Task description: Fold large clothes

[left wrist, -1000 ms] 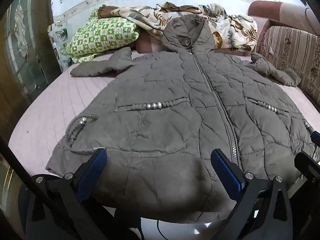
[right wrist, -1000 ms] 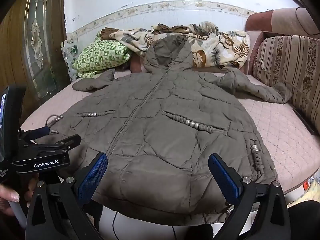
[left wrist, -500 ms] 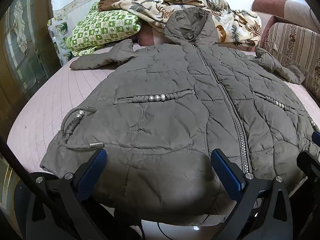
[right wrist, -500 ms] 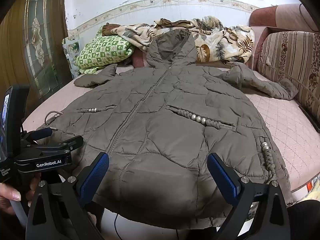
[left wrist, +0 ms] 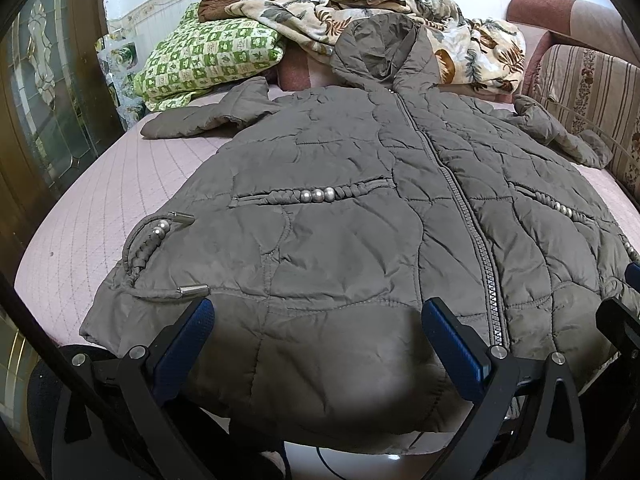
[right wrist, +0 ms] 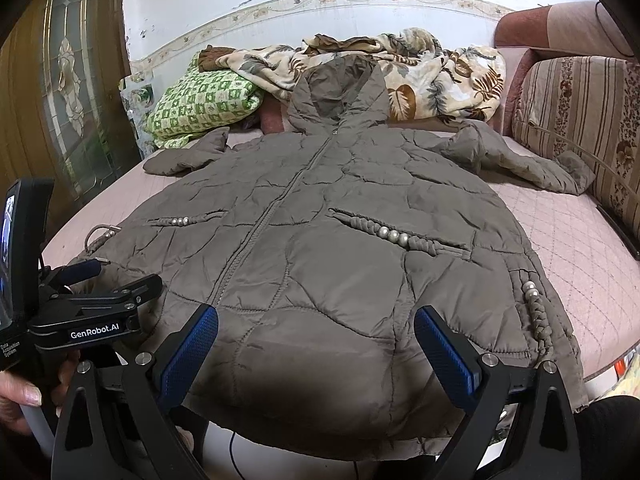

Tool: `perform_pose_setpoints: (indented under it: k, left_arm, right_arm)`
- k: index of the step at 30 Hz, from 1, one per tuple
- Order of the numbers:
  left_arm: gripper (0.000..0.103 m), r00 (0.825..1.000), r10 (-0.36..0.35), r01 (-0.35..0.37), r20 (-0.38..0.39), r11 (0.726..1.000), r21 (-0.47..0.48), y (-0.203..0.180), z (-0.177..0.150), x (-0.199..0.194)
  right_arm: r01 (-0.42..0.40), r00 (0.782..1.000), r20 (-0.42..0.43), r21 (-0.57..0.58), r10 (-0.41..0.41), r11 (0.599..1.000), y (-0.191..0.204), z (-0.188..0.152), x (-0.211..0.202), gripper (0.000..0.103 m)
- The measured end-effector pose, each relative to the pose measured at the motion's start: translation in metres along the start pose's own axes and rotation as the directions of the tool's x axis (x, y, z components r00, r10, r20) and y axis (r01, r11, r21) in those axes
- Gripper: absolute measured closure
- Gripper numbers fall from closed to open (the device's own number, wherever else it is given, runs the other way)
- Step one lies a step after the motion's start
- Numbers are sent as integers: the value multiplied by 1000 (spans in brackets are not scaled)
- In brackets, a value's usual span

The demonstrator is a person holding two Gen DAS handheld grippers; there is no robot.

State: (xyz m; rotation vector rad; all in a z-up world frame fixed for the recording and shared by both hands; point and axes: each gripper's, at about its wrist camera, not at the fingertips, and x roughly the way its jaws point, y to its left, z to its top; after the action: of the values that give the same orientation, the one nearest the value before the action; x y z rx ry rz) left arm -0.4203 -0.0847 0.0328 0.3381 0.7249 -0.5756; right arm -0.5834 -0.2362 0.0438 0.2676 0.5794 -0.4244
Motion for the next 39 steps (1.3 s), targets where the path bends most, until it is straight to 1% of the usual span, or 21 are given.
perform_pose_setpoints:
  k: [10, 15, 19, 23, 25, 26, 27, 29, 30, 32, 34, 37, 38, 39]
  left_arm:
    - [0, 1000, 6, -6, 2, 1000, 3, 0, -2, 0]
    - [0, 1000, 1, -1, 3, 1000, 3, 1, -2, 2]
    - [0, 1000, 0, 0, 5, 1000, 2, 1, -3, 1]
    - [0, 1000, -2, 2, 9, 1000, 10, 0, -3, 1]
    - [0, 1000, -1, 1, 9, 1000, 13, -1, -2, 1]
    - [0, 1000, -4, 4, 9, 1000, 13, -1, -1, 1]
    - [0, 1000, -8, 8, 12, 1000, 12, -1, 1, -1]
    - [0, 999, -17, 16, 29, 1000, 10, 0, 13, -5]
    - [0, 998, -22, 22, 51, 1000, 9, 1, 23, -9]
    - [0, 994, -23, 23, 109, 1000, 3, 5, 51, -13]
    - [0, 990, -21, 23, 138, 1000, -13, 9, 81, -12]
    - [0, 989, -27, 32, 144, 999, -34, 13, 129, 1]
    - [0, 988, -29, 34, 151, 999, -34, 11, 144, 10]
    - [0, 988, -29, 35, 150, 999, -32, 10, 152, 17]
  right_arm:
    - [13, 1000, 0, -15, -13, 1000, 1, -2, 1, 3]
    - [6, 1000, -7, -5, -6, 1000, 1, -1, 1, 3]
    - [6, 1000, 3, -3, -6, 1000, 0, -1, 1, 3]
    - [10, 999, 41, 17, -11, 1000, -7, 0, 1, 3]
    - [17, 994, 106, 18, -19, 1000, -10, 0, 0, 3]
    - [16, 993, 118, 24, -19, 1000, -12, 0, -1, 3]
    - [17, 986, 163, 24, -21, 1000, -14, 3, -4, 3]
    - [3, 988, 155, 47, -10, 999, -21, 10, -11, 3]
    - [-21, 987, 158, 74, 9, 997, -29, 18, -16, 3]
    - [-41, 985, 169, 113, 22, 993, -47, 34, -28, 3]
    - [-59, 981, 193, 155, 28, 986, -74, 59, -40, 3]
    - [-57, 967, 254, 243, -7, 968, -123, 94, -64, 3]
    - [-59, 965, 260, 291, -19, 955, -144, 106, -71, 3]
    - [-50, 966, 257, 303, -31, 952, -155, 113, -76, 3]
